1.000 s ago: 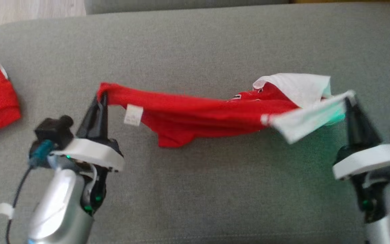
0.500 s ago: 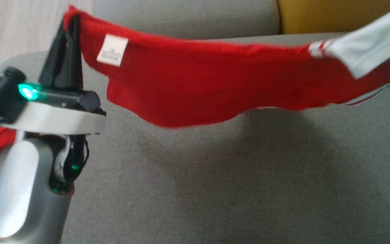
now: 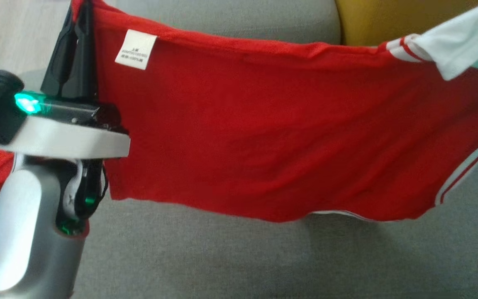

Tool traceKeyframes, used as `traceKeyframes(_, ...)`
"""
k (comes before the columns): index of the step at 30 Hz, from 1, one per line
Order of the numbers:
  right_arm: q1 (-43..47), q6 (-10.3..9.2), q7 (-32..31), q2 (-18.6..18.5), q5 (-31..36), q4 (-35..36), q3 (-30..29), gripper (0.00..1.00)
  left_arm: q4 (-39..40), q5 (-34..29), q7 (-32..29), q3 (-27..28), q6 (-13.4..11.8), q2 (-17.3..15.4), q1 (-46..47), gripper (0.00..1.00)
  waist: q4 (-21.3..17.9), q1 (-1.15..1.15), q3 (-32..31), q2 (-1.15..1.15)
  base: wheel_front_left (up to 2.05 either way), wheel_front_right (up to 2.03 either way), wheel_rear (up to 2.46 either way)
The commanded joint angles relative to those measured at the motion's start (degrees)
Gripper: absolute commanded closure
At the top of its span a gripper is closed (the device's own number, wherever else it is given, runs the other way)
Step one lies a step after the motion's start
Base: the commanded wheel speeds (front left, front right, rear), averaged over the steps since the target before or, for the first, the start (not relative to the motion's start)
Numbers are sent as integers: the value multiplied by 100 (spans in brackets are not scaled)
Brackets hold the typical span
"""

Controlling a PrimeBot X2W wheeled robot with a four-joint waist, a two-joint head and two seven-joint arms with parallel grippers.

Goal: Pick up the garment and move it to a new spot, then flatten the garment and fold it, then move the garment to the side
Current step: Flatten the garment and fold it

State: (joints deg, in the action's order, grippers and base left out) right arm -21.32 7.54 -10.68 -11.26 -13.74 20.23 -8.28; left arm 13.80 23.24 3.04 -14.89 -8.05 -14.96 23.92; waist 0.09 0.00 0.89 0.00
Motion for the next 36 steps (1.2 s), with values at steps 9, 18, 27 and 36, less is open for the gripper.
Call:
traceKeyframes(9, -1783, -5, 55, -23, -176, -1046, 530, 100, -1235, 21, 249, 194, 250, -16, 1745, 100, 83, 0, 761, 0, 0, 0, 0)
traceKeyframes(18, -4361, -5, 786, 56, -207, -3460, 1079, 100, -3832, 20, 880, 156, 570, 438, 4032, 100, 183, 0, 1242, 0, 0, 0, 0)
traceKeyframes(27, -5885, -5, 1700, 491, -245, -6211, 1674, 100, -6147, 10, 1183, 284, 802, 707, 5062, 100, 46, 0, 1557, 0, 0, 0, 0)
traceKeyframes(36, -5722, -5, 1878, 766, -483, -8163, 2286, 100, -7447, 12, 1194, 399, 1012, 860, 4747, 100, -45, 0, 2029, 0, 0, 0, 0)
